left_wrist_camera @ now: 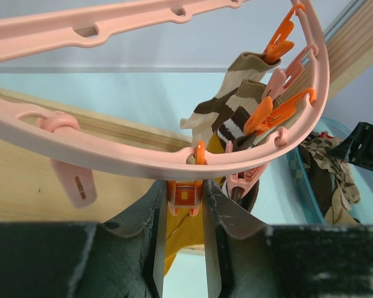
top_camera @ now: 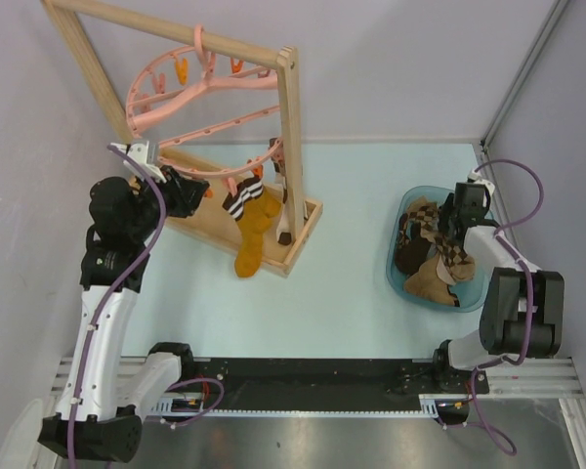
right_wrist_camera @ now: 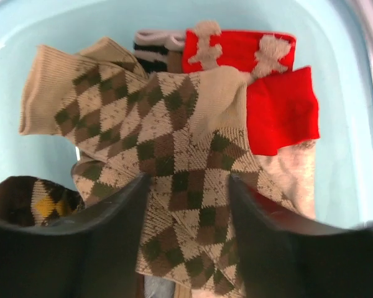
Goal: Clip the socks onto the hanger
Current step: Pick up the sock from the bin.
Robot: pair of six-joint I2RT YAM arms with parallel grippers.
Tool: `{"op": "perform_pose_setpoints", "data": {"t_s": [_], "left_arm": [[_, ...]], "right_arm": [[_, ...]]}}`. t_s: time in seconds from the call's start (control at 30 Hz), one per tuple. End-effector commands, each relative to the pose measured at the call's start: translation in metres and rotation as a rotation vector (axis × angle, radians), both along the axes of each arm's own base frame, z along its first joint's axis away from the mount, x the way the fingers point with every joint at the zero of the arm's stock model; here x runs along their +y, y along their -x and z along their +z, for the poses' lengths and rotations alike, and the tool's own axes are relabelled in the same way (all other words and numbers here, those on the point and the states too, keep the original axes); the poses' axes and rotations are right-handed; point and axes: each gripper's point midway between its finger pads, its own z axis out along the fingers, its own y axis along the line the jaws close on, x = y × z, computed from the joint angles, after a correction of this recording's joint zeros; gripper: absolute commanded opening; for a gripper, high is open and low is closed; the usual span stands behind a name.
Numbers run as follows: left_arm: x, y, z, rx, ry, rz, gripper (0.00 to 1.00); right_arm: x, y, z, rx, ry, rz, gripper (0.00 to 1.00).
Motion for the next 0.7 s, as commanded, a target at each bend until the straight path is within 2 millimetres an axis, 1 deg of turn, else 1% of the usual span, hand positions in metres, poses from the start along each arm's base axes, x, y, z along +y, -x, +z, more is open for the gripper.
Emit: {"op": "perform_pose_setpoints", "data": {"t_s": [0.0,0.03,0.07,0.1,0.13,0.17,0.2,0.27,0.3,0.4,0.43,0.47,0.5,0.53,0.57,0.6,0.63,0.67], "left_arm": [[-0.005,0.003,0.011,-0.007,0.005,-0.015,0.07],[-0.006,0.003,0.009,-0.003,0.008,-0.016,0.07],[-0.007,0.003,0.01,-0.004,0.01,-0.022,0.07],[-0.008,0.003,0.01,-0.003,0.012,-0.028,0.07],[-0.009,0.003,0.009,-0.003,0.012,-0.031,0.07],[-0.01,0.003,0.01,-0.005,0.012,-0.033,0.07],[-0.011,0.004,0.01,-0.005,0.015,-0.039,0.07],[-0.012,0.004,0.011,-0.008,0.022,-0.044,0.07],[-0.013,0.004,0.009,-0.005,0.022,-0.047,0.07],[-0.016,0.005,0.013,-0.017,0.024,-0.055,0.07],[-0.016,0.006,0.014,-0.019,0.025,-0.058,0.07],[-0.018,0.006,0.015,-0.024,0.027,-0.065,0.07],[-0.019,0.006,0.015,-0.021,0.03,-0.066,0.06],[-0.021,0.006,0.015,-0.021,0.032,-0.072,0.06],[-0.022,0.007,0.017,-0.026,0.034,-0.077,0.06],[-0.022,0.006,0.016,-0.025,0.037,-0.078,0.06],[-0.024,0.007,0.018,-0.027,0.037,-0.084,0.06],[-0.024,0.007,0.018,-0.03,0.036,-0.087,0.06]], "right_arm": [[-0.002,-0.008,0.005,-0.034,-0.018,0.015,0.5],[-0.003,-0.007,0.006,-0.032,-0.019,0.013,0.45],[-0.003,-0.004,0.007,-0.028,-0.019,0.009,0.3],[-0.003,-0.002,0.013,-0.038,-0.019,0.008,0.23],[-0.002,0.002,0.013,-0.029,-0.019,0.007,0.16],[-0.002,0.004,0.016,-0.033,-0.018,0.005,0.05],[-0.003,0.008,0.02,-0.043,-0.02,-0.002,0.0],[0.0,0.017,0.021,-0.039,-0.047,-0.017,0.0],[0.006,0.025,0.024,-0.048,-0.067,-0.001,0.0],[0.015,0.039,0.025,-0.054,-0.127,-0.023,0.0],[0.02,0.052,0.022,-0.041,-0.149,-0.026,0.0],[0.023,0.059,0.02,-0.035,-0.169,-0.033,0.0],[0.03,0.066,0.018,-0.03,-0.216,-0.039,0.0],[0.036,0.083,0.01,-0.006,-0.24,-0.043,0.0],[0.042,0.091,0.007,0.005,-0.275,-0.041,0.0],[0.048,0.103,0.001,0.03,-0.312,-0.061,0.0],[0.053,0.11,0.006,0.004,-0.337,-0.059,0.0],[0.059,0.12,0.0,0.015,-0.361,-0.054,0.01]]}}
